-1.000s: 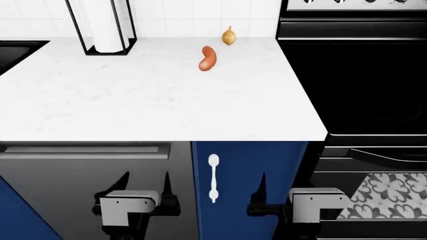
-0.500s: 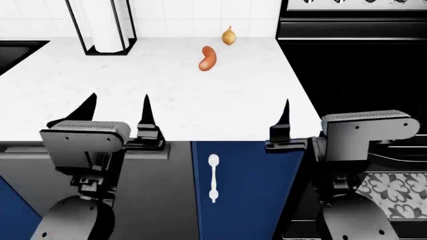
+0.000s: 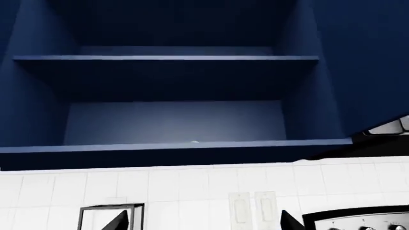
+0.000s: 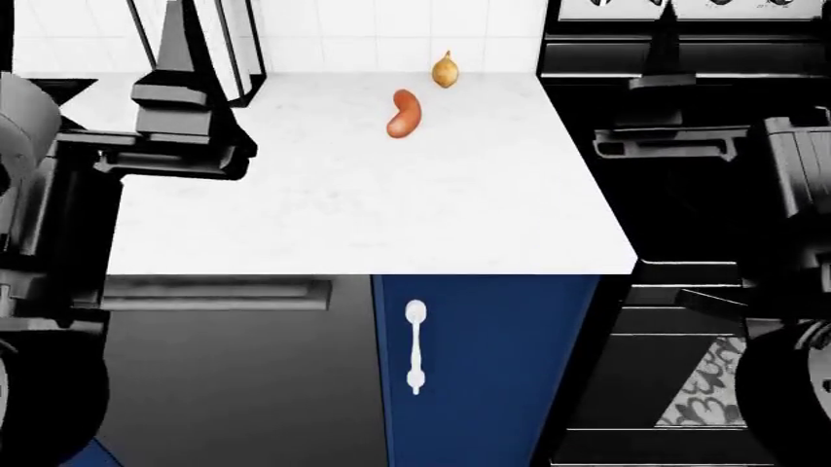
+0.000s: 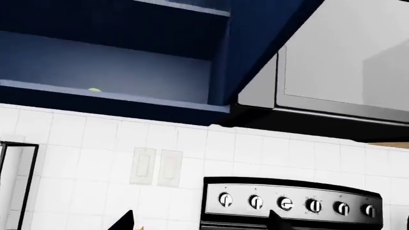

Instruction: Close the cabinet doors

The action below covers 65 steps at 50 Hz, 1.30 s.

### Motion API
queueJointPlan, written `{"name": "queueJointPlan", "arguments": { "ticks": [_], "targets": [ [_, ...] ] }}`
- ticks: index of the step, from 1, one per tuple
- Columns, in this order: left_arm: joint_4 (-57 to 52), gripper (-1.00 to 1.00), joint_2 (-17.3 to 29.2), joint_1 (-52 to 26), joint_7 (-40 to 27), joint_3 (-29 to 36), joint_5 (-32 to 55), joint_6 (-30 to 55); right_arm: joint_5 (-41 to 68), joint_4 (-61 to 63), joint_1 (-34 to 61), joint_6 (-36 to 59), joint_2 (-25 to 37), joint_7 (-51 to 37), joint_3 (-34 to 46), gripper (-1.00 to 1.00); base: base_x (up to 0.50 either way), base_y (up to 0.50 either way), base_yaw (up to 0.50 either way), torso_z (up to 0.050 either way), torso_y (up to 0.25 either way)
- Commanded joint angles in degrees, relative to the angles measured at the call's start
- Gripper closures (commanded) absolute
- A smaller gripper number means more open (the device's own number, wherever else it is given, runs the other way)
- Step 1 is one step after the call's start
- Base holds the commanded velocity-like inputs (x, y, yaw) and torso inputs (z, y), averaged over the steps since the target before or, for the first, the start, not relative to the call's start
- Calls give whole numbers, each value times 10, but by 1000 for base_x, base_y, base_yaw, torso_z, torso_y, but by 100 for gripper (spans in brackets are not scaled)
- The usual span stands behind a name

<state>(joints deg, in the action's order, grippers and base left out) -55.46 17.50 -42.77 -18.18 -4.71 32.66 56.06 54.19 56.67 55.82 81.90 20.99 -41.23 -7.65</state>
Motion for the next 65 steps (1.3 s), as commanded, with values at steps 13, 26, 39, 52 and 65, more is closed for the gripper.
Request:
{"name": "queueJointPlan", "arguments": {
  "ticks": [13,26,39,52,65],
  "targets": [
    [-43,-100,201,-151,-279,40,298,-16,522,-28,227,-28,152,-424,15,-100,0,0,0,46,0],
    [-40,-100,267,-155,-332,98,287,-103,509,-15,210,-38,157,-407,2,-100,0,0,0,0,0],
    [-37,-100,287,-160,-355,116,303,-124,499,-11,172,-60,152,-380,-34,-100,0,-111,0,0,0],
    [-37,-100,300,-163,-369,123,311,-138,501,-5,166,-63,166,-383,-31,-100,0,-423,0,0,0],
    [-35,-100,311,-167,-372,133,311,-153,505,-9,170,-75,172,-386,-25,-100,219,0,0,0,0]
  ]
}}
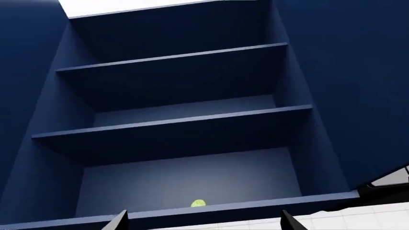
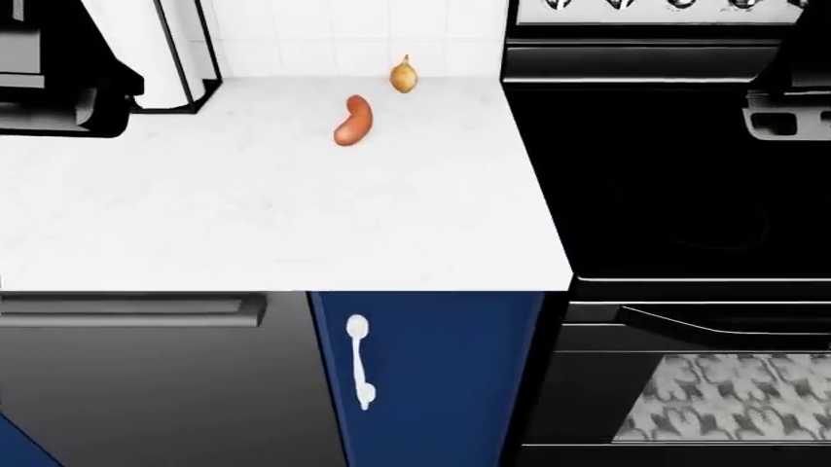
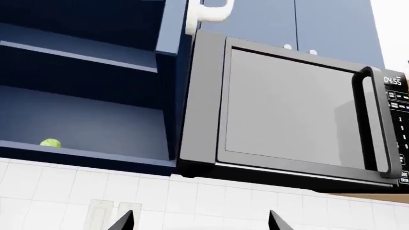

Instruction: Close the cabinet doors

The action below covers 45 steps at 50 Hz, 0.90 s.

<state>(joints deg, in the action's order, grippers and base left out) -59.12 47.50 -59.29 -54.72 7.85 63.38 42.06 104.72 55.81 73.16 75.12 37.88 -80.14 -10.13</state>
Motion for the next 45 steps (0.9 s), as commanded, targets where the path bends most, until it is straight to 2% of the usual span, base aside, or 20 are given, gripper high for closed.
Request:
{"name": "queueJointPlan", "arguments": {
  "ticks": [1,43,45],
  "targets": [
    [2,-100,12,-4,-7,7,5,-14,0,0,-2,-7,4,3,2,-100,500,0,0,0,0],
    [-1,-100,50,-9,-26,46,3,-63,22,6,7,-36,39,-11,15,-100,500,0,0,0,1],
    [3,-100,51,-5,-24,49,-4,-65,20,6,9,-35,43,-15,16,-100,0,0,0,0,5]
  ]
}}
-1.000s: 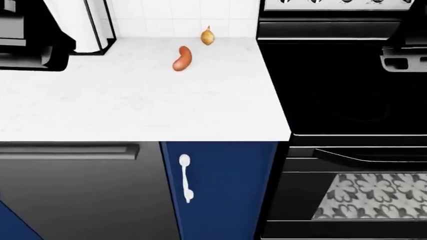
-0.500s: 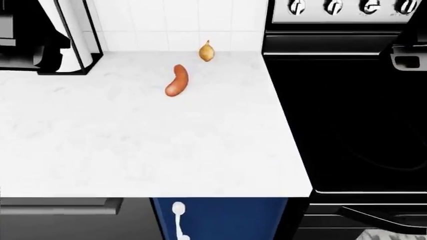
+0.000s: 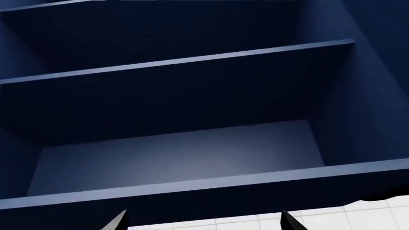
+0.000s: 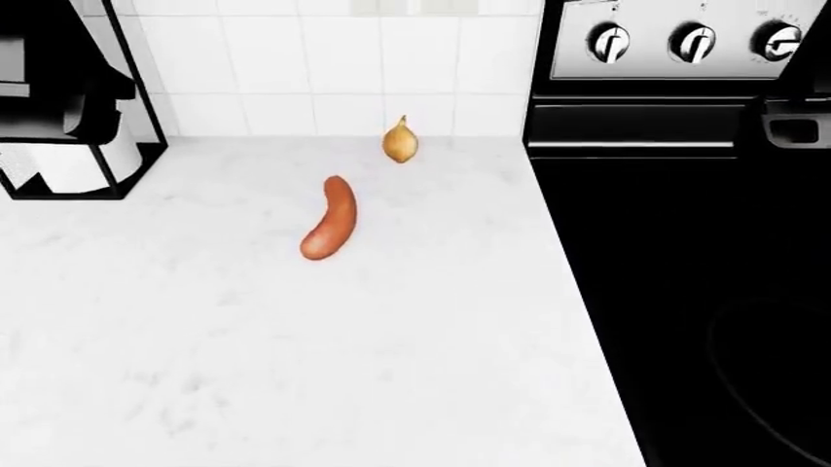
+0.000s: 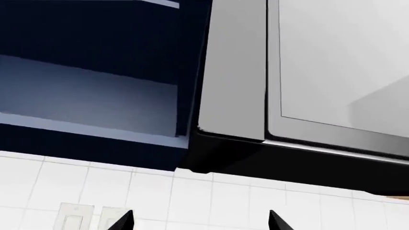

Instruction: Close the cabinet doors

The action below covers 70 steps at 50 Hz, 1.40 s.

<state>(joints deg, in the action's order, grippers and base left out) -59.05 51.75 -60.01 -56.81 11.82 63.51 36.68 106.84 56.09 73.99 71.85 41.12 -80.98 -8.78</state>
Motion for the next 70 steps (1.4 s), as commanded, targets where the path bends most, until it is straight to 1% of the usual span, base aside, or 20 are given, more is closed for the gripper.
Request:
{"name": "queueJointPlan", "arguments": {
  "ticks": [1,7,12,15,17,19,22,24,28,31,34,37,43,46,57,65,66,70],
  "targets": [
    [2,-100,10,3,-4,9,-6,-12,-1,3,-1,-4,12,-7,0,-100,0,0,0,0,0],
    [-3,-100,17,2,-12,9,6,-22,44,-9,14,-20,51,-26,14,-100,0,0,0,0,0],
    [-2,-100,21,3,-13,16,5,-28,90,-26,34,-45,109,-65,30,-100,0,0,0,0,0],
    [-2,-100,24,3,-17,17,7,-31,103,-31,23,-61,139,-76,22,-100,0,0,0,0,0],
    [-1,-100,24,2,-17,21,6,-32,93,-38,24,-86,184,-89,63,-100,0,0,0,0,0],
    [-2,-100,27,-2,-21,21,12,-33,79,-35,31,-121,227,-89,99,-100,0,0,0,0,0],
    [-1,-100,29,-5,-23,24,13,-35,79,-34,59,-136,263,-85,126,-100,0,0,0,0,0],
    [0,-100,31,-8,-24,25,15,-36,84,-42,64,-146,278,-79,120,-100,0,0,0,0,0],
    [1,-100,33,-13,-26,29,17,-37,79,-56,77,-150,296,-40,84,-100,0,0,0,0,0],
    [0,-100,34,-21,-30,30,24,-37,73,-71,119,-131,305,-19,94,-100,0,0,0,0,0],
    [1,-100,35,-26,-32,33,26,-36,68,-92,174,-108,302,1,117,-100,0,0,0,0,0],
    [3,-100,35,-27,-33,36,25,-37,36,-97,262,-41,282,37,159,-100,0,0,0,0,0],
    [0,-100,38,-39,-40,39,37,-39,46,-136,326,-27,267,41,184,-100,0,0,0,0,0],
    [1,-100,40,-36,-41,40,34,-42,52,-158,377,-8,254,39,208,-100,0,0,0,0,0],
    [1,-100,48,-39,-46,45,36,-50,44,-215,487,39,211,45,258,-100,0,0,0,0,0],
    [-8,-100,60,-59,-61,61,51,-60,72,-261,596,76,183,25,302,-100,0,0,0,0,0],
    [-8,-100,64,-65,-63,66,52,-64,75,-268,606,85,175,21,303,-100,0,0,0,0,0],
    [-8,-100,77,-78,-71,89,53,-82,122,-313,610,180,105,-50,233,-100,0,0,0,0,0]
  ]
}}
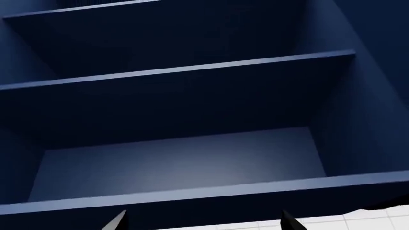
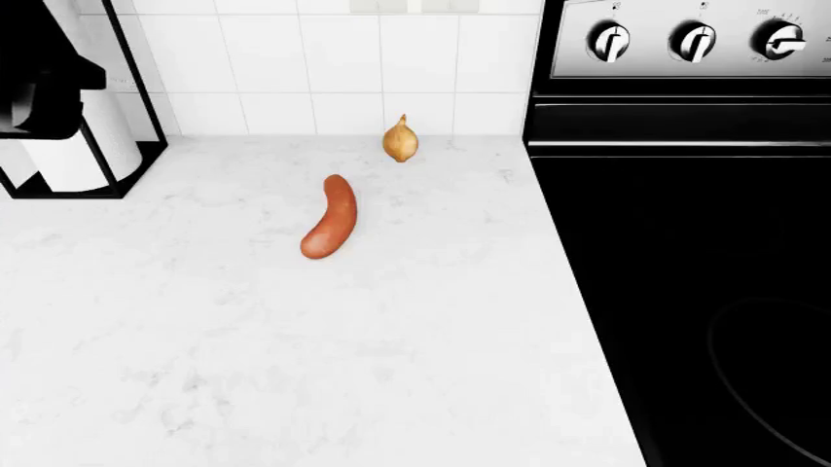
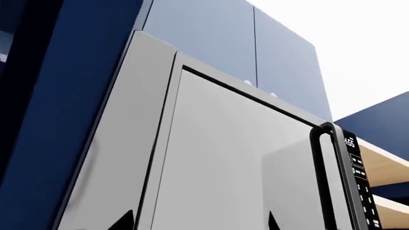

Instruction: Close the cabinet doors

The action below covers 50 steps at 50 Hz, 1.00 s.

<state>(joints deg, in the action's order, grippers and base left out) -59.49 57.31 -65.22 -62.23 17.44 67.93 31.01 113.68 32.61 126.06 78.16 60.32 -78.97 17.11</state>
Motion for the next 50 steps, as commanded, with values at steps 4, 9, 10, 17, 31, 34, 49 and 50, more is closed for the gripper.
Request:
{"name": "queueJointPlan", "arguments": {
  "ticks": [4,9,10,17,31,34,49,50],
  "targets": [
    [-3,-100,28,-34,-21,44,11,-34,22,-67,89,118,-90,-37,-34,-100,0,0,0,0,0],
    [0,-100,31,-38,-22,52,8,-39,-43,-47,89,118,-100,29,-48,-100,0,0,0,0,2],
    [-1,-100,33,-39,-24,53,10,-42,-46,-45,89,118,-105,31,-49,-100,0,0,0,0,0],
    [-1,-100,42,-47,-29,64,13,-55,-56,-42,89,118,-140,34,-45,-100,0,0,0,0,2],
    [4,-100,58,-27,-24,70,-4,-83,-148,-47,89,118,-223,94,-32,-100,0,0,0,0,2],
    [4,-100,64,-18,-23,69,-8,-92,-154,-53,89,118,-241,95,-29,-100,0,0,0,5,0],
    [4,-100,89,5,-22,64,-16,-124,-176,-92,89,118,-306,102,-13,-100,0,0,0,1,3],
    [6,-100,89,7,-21,65,-19,-124,-181,-94,89,118,-310,108,-13,-100,0,0,0,0,10]
  ]
}}
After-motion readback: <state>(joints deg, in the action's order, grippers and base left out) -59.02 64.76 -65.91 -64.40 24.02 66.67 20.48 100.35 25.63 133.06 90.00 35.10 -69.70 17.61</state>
